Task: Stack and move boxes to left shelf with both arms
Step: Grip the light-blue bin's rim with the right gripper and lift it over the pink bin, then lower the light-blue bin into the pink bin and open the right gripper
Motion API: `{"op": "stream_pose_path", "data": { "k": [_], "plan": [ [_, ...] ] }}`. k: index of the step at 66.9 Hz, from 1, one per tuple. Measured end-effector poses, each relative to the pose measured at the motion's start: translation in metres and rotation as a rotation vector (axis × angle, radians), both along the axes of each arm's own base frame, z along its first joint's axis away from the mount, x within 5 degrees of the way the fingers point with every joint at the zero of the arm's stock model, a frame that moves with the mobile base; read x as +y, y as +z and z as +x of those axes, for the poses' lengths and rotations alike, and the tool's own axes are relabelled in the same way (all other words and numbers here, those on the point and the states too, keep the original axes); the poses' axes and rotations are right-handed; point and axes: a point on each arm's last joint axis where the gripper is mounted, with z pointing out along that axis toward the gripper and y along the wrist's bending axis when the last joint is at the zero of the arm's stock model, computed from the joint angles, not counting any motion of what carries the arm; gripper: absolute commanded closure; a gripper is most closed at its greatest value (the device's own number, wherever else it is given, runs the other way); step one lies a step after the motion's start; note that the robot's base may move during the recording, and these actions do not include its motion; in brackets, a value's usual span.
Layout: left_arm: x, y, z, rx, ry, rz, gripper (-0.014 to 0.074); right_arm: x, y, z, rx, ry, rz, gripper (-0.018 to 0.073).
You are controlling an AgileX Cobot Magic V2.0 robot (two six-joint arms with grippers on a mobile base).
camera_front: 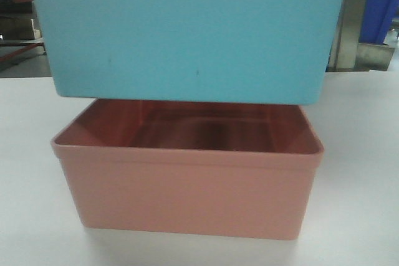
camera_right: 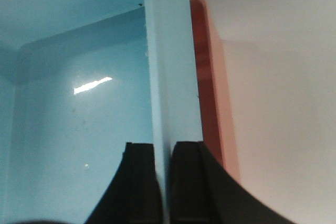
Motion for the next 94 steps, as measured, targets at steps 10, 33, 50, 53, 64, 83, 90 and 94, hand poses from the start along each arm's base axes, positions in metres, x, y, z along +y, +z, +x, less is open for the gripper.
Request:
{"op": "stream_pose_path", "data": {
  "k": [10,33,50,53,64,83,90,94],
  "plan": [
    [0.000,0.000,0.000,0.000,0.000,0.000,0.0606,0.002,-0.010,0.005,0.014,0.011,-0.044,0.0503],
    [0.000,0.000,0.000,0.000,0.000,0.000,0.0605,0.006,-0.035,0.012,0.036,0.016,-0.076,0.0503],
    [0.000,0.000,0.000,0.000,0.000,0.000,0.0606,0.007,-0.061,0.008,0.020,0.015,-0.068,0.0503],
    [0.000,0.000,0.000,0.000,0.000,0.000,0.0605,0.007,-0.065,0.008,0.008,0.013,-0.064,0.0503],
    [0.007,0.000,0.003,-0.001,0.057,0.002,0.0605,0.006,-0.077,0.006,-0.017,0.008,-0.056,0.0503],
    [0.008,0.000,0.003,-0.002,0.066,0.003,0.0604,0.006,-0.079,0.006,-0.045,0.041,-0.084,0.0264],
    [0.008,0.000,0.003,-0.002,0.066,0.003,0.0584,0.006,-0.076,0.006,-0.069,0.058,-0.095,0.0070],
    [0.008,0.000,0.003,-0.002,0.066,0.003,0.0545,0.006,-0.076,0.006,-0.072,0.062,-0.098,0.0014]
  ]
}}
